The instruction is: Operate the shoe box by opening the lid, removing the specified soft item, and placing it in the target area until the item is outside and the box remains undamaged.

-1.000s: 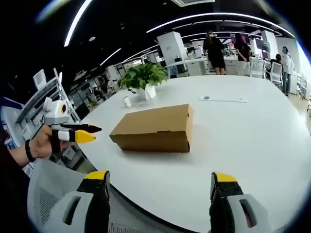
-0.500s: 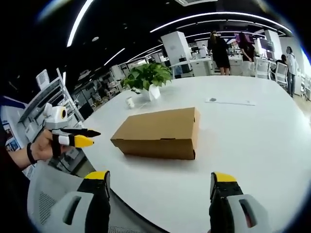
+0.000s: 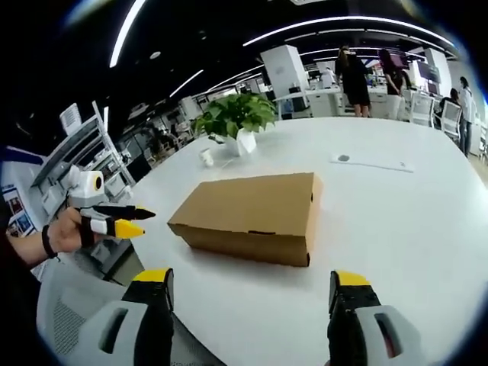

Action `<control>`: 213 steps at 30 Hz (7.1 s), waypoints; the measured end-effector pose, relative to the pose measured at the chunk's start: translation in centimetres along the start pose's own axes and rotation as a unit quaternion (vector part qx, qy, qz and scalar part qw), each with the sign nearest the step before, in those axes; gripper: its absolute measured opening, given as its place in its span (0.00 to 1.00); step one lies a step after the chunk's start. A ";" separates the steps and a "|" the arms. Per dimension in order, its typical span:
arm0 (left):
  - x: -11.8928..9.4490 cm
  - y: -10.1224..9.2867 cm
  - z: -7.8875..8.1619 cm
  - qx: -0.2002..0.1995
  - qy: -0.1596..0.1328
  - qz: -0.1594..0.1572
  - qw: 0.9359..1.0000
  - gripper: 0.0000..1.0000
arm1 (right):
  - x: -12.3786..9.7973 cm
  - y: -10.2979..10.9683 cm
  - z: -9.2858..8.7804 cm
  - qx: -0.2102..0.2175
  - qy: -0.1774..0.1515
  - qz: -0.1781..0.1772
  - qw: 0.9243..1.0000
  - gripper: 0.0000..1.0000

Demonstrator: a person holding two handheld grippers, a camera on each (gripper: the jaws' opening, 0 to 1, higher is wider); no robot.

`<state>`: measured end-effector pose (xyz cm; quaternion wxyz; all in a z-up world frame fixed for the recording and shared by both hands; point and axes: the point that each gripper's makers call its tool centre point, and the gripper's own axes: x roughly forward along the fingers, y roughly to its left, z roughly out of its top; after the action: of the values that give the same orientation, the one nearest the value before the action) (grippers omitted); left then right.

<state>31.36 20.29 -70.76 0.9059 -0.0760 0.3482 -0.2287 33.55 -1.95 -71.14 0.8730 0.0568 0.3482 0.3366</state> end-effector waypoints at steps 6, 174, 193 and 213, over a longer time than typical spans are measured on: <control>0.5 1.2 -0.4 0.002 0.007 0.010 1.000 0.68 | 1.5 -0.7 0.8 -0.010 0.007 0.003 1.000 0.83; -2.4 6.4 0.5 0.039 -0.030 0.048 0.998 0.42 | 8.1 2.1 5.5 -0.033 -0.005 -0.003 0.999 0.50; -3.0 8.2 3.9 0.109 -0.048 0.091 0.989 0.30 | 7.6 2.5 9.9 -0.038 -0.035 0.002 0.999 0.47; -2.9 9.2 6.2 0.229 -0.035 0.171 0.958 0.25 | 7.5 3.3 12.3 -0.047 -0.040 0.000 0.998 0.47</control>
<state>36.91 29.66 -67.14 0.9361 0.1863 0.2627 -0.1414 43.64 6.91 -65.06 0.8881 0.0295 0.2969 0.3496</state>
